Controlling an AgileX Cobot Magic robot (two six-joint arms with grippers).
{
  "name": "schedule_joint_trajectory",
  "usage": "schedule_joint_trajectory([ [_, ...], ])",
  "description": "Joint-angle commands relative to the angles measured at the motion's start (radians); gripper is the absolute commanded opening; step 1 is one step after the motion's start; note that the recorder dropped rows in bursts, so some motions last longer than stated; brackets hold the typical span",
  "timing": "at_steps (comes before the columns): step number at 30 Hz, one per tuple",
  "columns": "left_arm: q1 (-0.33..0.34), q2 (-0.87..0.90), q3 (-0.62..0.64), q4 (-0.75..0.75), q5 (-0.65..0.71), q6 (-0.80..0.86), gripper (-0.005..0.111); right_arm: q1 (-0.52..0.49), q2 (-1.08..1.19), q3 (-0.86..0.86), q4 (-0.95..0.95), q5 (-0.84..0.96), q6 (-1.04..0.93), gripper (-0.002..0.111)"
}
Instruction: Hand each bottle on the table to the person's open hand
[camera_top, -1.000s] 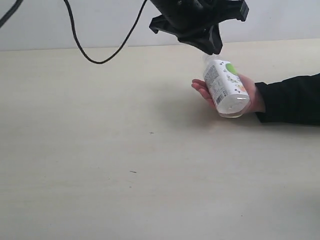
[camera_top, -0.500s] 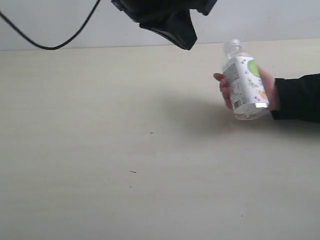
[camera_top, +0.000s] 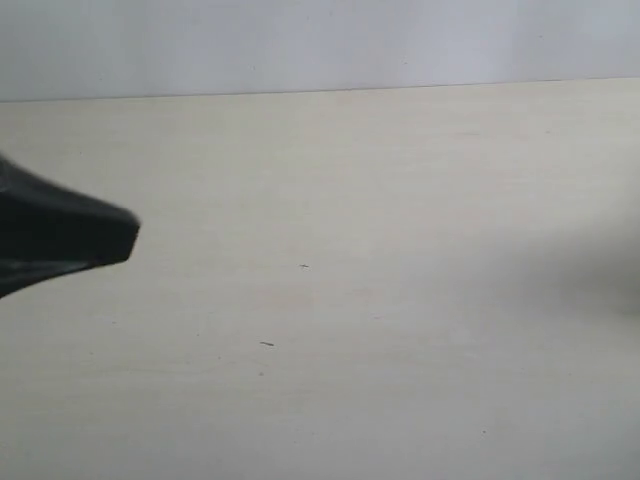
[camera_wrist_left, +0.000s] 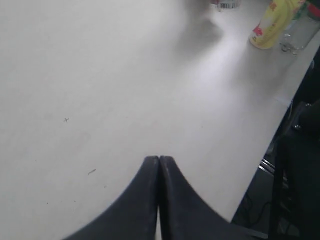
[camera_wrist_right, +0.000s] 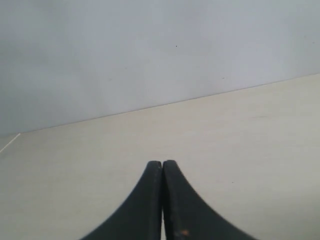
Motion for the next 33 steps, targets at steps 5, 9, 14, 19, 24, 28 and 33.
schedule_joint_trajectory([
  [5,0.001,-0.328,0.133,-0.004,0.049,0.005,0.002,0.000,-0.008,0.003,-0.002,-0.003,-0.001,0.000],
  [9,0.001,-0.399,0.133,-0.002,0.061,0.005,0.002,0.000,-0.008,0.003,-0.002,-0.003,-0.001,0.000],
  [14,0.040,-0.439,0.133,-0.001,0.084,0.041,0.002,0.000,-0.008,0.003,-0.002,-0.003,-0.001,0.000],
  [19,0.269,-0.495,0.133,0.002,0.048,0.128,0.002,0.000,-0.008,0.003,-0.002,-0.003,-0.001,0.000],
  [24,0.483,-0.617,0.133,-0.039,0.017,0.124,0.002,0.000,-0.008,0.003,-0.002,0.016,-0.001,0.000],
  [28,0.593,-0.710,0.133,-0.057,0.021,0.124,0.002,0.000,-0.008,0.003,-0.002,0.024,-0.001,0.000],
  [33,0.642,-0.757,0.133,-0.068,0.021,0.124,0.002,0.000,-0.008,0.003,-0.002,0.024,-0.001,0.000],
])
